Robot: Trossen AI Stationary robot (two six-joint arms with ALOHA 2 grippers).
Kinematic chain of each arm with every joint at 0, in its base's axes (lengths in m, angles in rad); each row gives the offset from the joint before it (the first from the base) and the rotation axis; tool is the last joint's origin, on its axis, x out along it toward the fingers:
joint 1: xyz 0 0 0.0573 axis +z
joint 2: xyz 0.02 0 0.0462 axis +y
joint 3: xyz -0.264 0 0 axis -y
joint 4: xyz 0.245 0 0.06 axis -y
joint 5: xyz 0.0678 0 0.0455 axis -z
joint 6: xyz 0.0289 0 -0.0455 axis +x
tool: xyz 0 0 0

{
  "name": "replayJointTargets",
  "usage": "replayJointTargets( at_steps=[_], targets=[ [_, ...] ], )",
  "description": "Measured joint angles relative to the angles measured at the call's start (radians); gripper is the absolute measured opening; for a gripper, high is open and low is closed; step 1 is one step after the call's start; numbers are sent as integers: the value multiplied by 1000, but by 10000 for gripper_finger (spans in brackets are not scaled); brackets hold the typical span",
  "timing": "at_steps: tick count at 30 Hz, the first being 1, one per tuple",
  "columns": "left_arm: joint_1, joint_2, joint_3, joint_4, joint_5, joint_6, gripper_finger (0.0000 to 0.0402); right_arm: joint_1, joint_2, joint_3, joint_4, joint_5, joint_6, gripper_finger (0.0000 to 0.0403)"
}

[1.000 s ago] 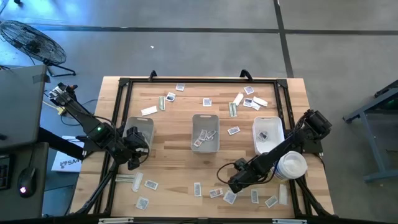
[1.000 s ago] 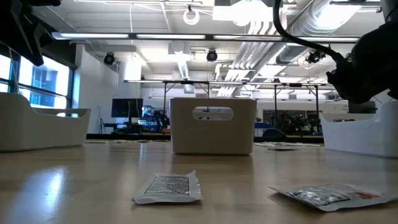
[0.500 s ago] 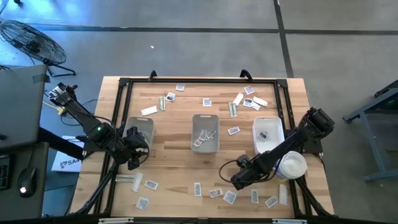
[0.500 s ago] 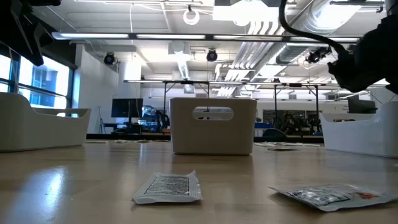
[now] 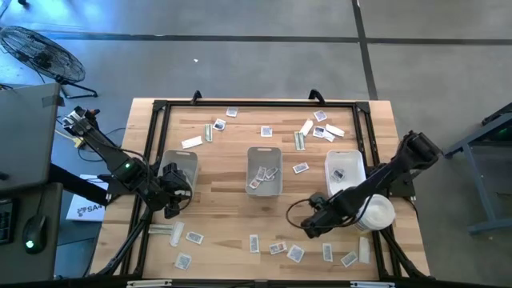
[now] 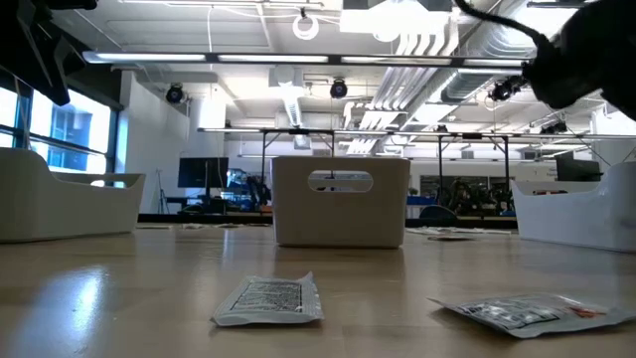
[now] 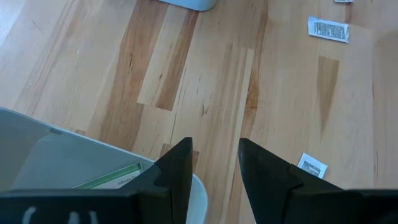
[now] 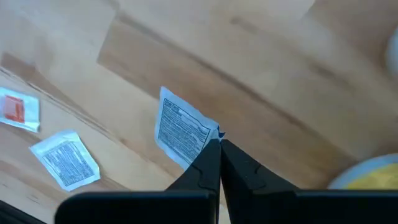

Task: Pick & Place First Aid Supplies
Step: Put the alcohol pad into the white bin

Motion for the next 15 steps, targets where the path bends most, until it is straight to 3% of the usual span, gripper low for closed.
replayJointTargets(
  at_steps=[15],
  targets=[
    [0, 0, 0, 0, 0, 0, 128, -60, -275, 1, -335, 229, 58, 0]
  ],
)
